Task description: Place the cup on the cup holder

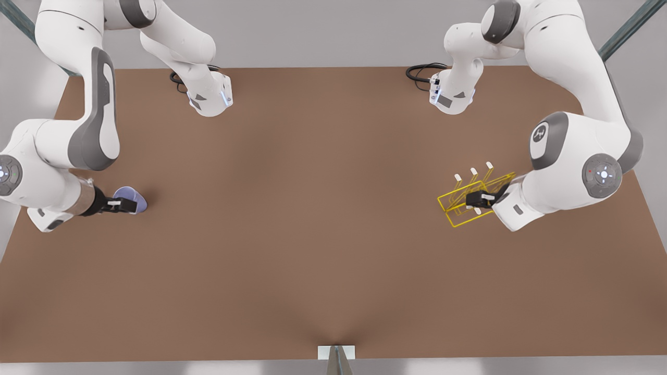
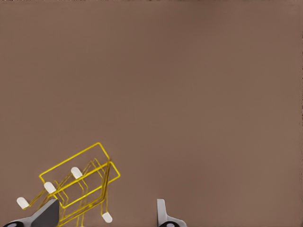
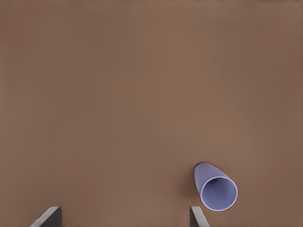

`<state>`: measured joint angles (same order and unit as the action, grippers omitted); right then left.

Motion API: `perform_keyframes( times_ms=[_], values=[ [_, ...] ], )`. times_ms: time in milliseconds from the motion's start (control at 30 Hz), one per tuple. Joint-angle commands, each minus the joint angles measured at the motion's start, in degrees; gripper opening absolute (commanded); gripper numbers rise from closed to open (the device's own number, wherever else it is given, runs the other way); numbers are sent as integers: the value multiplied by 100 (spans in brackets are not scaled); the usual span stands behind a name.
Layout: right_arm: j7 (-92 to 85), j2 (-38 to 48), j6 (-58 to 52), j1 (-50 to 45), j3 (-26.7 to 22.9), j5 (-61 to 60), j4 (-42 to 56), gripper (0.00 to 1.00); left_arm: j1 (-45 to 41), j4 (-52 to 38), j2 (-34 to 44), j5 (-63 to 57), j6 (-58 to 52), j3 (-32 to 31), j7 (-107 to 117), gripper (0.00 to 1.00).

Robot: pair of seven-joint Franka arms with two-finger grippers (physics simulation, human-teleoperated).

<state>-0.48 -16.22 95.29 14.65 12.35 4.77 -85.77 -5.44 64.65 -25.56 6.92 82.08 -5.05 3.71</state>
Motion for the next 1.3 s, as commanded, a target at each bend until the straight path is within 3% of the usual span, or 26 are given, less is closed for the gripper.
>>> perform_keyframes(
  times_ms=[0, 233, 300, 467, 567, 667, 867, 1267],
  values=[
    [-66, -13, 649, 3, 4, 33, 8, 100, -1, -6, -2, 46, 308, -5, 525, 100],
    [21, -13, 640, -58, 13, 33, -36, 100, -36, 407, -336, -341, 757, -22, 587, 100],
    [751, -198, 737, -532, 145, 33, -203, 100, -45, 592, -477, -402, 1020, -40, 587, 100],
    [1208, 918, 1475, -569, -5, -205, -2320, 100, -71, 557, -327, -376, 985, -84, 605, 100],
    [1199, 971, 1545, -129, -13, -213, -2681, 100, -71, 575, -266, -341, 932, -84, 605, 100],
    [1103, 954, 2441, 398, -13, -213, -3463, 100, -71, 575, -292, -314, 1003, -93, 605, 100],
    [549, 347, 3048, 917, -13, -539, -3657, 100, -71, 566, -178, -314, 932, -181, 596, 100],
    [224, 303, 3435, 1348, -31, -117, -3965, 100, -71, 610, -239, -367, 994, -304, 587, 100]
  ],
)
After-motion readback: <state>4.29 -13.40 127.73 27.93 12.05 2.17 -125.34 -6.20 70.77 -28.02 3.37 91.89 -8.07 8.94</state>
